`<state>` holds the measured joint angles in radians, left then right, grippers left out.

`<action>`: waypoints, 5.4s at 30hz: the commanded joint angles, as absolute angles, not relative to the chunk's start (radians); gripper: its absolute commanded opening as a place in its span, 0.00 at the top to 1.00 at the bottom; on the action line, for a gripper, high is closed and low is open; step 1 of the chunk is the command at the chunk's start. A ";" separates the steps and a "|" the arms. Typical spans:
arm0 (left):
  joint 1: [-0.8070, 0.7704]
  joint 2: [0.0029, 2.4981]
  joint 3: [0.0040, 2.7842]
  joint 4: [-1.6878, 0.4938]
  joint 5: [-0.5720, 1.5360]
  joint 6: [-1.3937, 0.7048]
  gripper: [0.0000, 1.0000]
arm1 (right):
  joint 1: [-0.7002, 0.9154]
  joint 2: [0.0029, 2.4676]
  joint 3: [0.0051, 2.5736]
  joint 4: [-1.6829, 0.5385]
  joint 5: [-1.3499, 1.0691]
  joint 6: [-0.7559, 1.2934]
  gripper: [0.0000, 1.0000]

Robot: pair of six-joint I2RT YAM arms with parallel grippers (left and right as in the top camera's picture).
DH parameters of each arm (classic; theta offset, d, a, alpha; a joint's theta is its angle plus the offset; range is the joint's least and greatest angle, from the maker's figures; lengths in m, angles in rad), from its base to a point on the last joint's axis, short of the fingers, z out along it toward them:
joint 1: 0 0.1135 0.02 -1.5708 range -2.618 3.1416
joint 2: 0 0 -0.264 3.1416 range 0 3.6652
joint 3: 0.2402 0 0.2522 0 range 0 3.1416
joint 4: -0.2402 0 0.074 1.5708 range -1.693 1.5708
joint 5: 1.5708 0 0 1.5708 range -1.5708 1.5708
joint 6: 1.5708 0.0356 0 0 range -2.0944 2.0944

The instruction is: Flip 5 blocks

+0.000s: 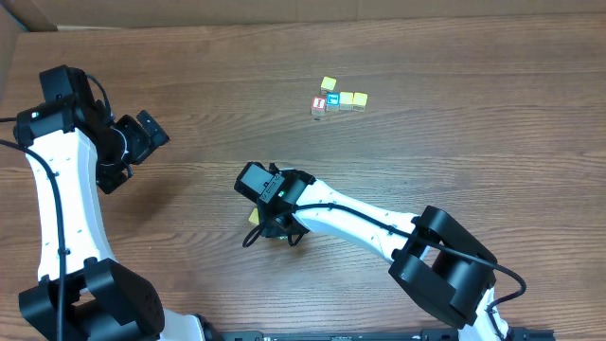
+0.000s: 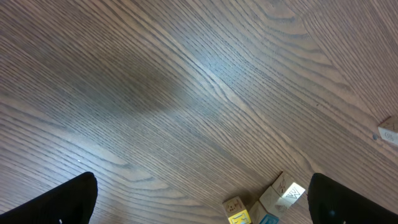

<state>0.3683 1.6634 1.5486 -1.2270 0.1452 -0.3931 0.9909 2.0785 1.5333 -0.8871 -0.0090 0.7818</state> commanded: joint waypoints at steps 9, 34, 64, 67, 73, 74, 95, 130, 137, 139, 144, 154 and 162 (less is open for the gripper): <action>0.363 1.664 1.540 -1.226 0.146 -0.397 0.00 | 1.015 2.076 1.512 -0.891 0.007 0.811 0.54; 0.363 1.664 1.540 -1.226 0.146 -0.397 0.00 | 1.013 2.076 1.497 -0.846 0.067 0.811 0.64; 0.363 1.664 1.540 -1.226 0.146 -0.397 0.00 | 1.012 2.082 1.760 -0.916 -0.017 0.404 0.44; 0.363 1.664 1.540 -1.225 0.146 -0.397 0.00 | 1.021 2.082 1.703 -0.872 -0.017 0.335 0.43; 0.363 1.664 1.540 -1.226 0.146 -0.397 0.00 | 1.027 2.083 1.621 -0.778 -0.017 0.245 0.40; 0.363 1.664 1.540 -1.226 0.146 -0.397 0.00 | 1.027 2.084 1.611 -0.756 -0.017 0.233 0.39; 0.363 1.664 1.540 -1.226 0.146 -0.397 0.00 | 1.031 2.122 1.538 -0.586 0.062 0.121 0.41; 0.363 1.664 1.540 -1.226 0.146 -0.397 0.00 | 1.143 2.143 1.646 -0.753 0.111 0.187 0.45; 0.363 1.664 1.540 -1.226 0.146 -0.397 0.00 | 1.143 2.143 1.697 -0.804 0.015 0.187 0.44; 0.363 1.664 1.540 -1.226 0.146 -0.397 0.00 | 1.143 2.144 1.695 -0.823 0.018 0.186 0.44; 0.363 1.664 1.540 -1.226 0.146 -0.397 0.00 | 1.147 2.144 1.695 -0.868 -0.020 0.186 0.41; 0.363 1.664 1.540 -1.226 0.146 -0.397 0.00 | 1.142 2.174 1.682 -0.810 0.101 0.182 0.41; 0.363 1.664 1.540 -1.226 0.146 -0.397 0.00 | 1.142 2.220 1.677 -0.798 0.165 0.181 0.42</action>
